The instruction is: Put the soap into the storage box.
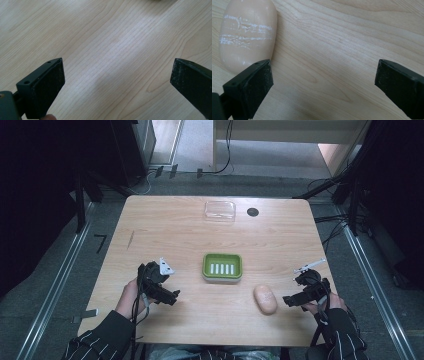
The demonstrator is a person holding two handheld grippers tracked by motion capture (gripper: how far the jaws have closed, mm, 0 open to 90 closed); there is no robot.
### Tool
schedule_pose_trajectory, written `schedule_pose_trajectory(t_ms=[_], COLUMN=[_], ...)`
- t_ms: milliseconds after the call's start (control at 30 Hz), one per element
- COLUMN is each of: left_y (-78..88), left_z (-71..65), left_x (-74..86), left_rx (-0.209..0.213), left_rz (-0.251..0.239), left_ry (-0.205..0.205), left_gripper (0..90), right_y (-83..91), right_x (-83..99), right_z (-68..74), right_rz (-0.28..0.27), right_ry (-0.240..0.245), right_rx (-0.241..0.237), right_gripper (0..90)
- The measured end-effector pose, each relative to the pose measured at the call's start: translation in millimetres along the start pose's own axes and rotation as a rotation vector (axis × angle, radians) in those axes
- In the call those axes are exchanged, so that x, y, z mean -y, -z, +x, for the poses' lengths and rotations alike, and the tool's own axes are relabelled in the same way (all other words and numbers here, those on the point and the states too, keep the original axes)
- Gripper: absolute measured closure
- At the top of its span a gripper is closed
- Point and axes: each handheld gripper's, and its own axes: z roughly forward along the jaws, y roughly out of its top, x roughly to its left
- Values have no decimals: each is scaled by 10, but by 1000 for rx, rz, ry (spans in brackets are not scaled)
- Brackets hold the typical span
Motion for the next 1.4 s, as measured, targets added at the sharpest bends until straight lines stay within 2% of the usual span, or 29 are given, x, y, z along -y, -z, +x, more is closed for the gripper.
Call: schedule_pose_trajectory(t_ms=[200, 333, 500, 600, 733, 833, 1033, 1233, 1400], left_y=[-10, -11, -6, -20, -35, -8, -3, 36, 10], left_z=[0, 6, 26, -2, -22, 10, 17, 23, 20], left_x=[3, 11, 9, -27, -20, 27, 69, 84, 68], left_rx=[2, 3, -4, -8, -11, -14, -10, -15, -13], left_rz=[2, 5, 8, 4, 20, 14, 18, 3, 12], left_ry=[3, 5, 20, 9, -2, 19, 12, 19, 16], left_gripper=[2, 1, 2, 1, 1, 1, 2, 2, 1], right_y=[-22, -18, -37, -44, -44, -50, 5, 19, -5], right_x=[-13, -21, -42, -41, -73, -143, -192, -209, -240], right_z=[29, 35, 59, 75, 77, 143, 265, 331, 362], right_rz=[7, 6, 6, 6, -7, -2, -20, -21, -18], right_ry=[15, 6, 29, 38, 35, 48, 86, 88, 90], right_rx=[-7, -9, -14, 0, -5, -18, -2, -9, -22], right_gripper=[21, 21, 23, 24, 24, 25, 26, 27, 32])
